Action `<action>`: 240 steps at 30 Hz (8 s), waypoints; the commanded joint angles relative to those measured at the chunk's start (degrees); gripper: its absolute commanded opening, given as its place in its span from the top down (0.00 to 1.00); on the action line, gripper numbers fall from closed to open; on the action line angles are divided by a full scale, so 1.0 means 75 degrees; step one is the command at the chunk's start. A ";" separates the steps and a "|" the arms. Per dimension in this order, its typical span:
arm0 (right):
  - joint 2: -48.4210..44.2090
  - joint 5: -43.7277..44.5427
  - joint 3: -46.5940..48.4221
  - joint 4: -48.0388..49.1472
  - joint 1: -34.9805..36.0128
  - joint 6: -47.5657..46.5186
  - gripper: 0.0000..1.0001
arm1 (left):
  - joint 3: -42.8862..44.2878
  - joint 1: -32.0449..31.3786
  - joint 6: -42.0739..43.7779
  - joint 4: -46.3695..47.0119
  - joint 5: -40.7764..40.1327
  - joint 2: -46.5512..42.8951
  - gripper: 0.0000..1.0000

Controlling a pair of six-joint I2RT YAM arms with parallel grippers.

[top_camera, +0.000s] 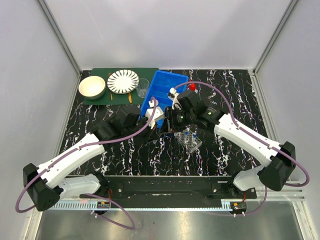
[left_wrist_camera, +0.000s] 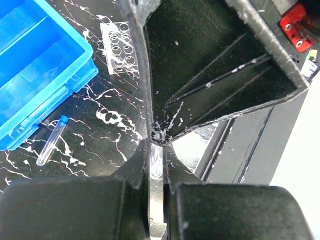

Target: Organize the chemistry lab equipment

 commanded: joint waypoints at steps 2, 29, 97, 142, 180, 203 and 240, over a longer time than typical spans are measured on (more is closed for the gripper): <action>0.0056 -0.0097 0.0356 0.0371 0.0134 0.0046 0.65 | -0.0049 -0.0040 -0.0103 0.0489 0.0065 -0.0200 1.00; -0.0108 0.0172 0.0215 0.0348 0.0192 0.0082 1.00 | -0.0107 -0.0040 0.0037 0.0524 0.0440 -0.0282 0.01; -0.0566 0.5622 -0.2327 -0.0672 -0.0171 0.0995 1.00 | -0.0072 -0.0052 0.0143 -0.0003 -0.0263 -0.0118 0.01; -0.0050 0.5165 -0.2855 0.0207 -0.0452 0.0820 1.00 | -0.0002 -0.0052 0.0178 -0.0073 -0.0146 0.0034 0.01; -0.0155 0.5504 -0.3031 0.0324 -0.0218 0.0796 1.00 | -0.0002 -0.0075 0.0178 -0.0120 -0.0017 0.0069 0.01; -0.0167 0.6044 -0.3101 0.0336 -0.0101 0.0785 1.00 | -0.0002 -0.0087 0.0166 -0.0120 -0.0006 0.0116 0.01; -0.2381 0.6009 -0.1355 -0.1504 0.0098 0.0011 0.33 | 0.0383 -0.0005 0.0622 -0.0775 -0.1705 0.1380 0.01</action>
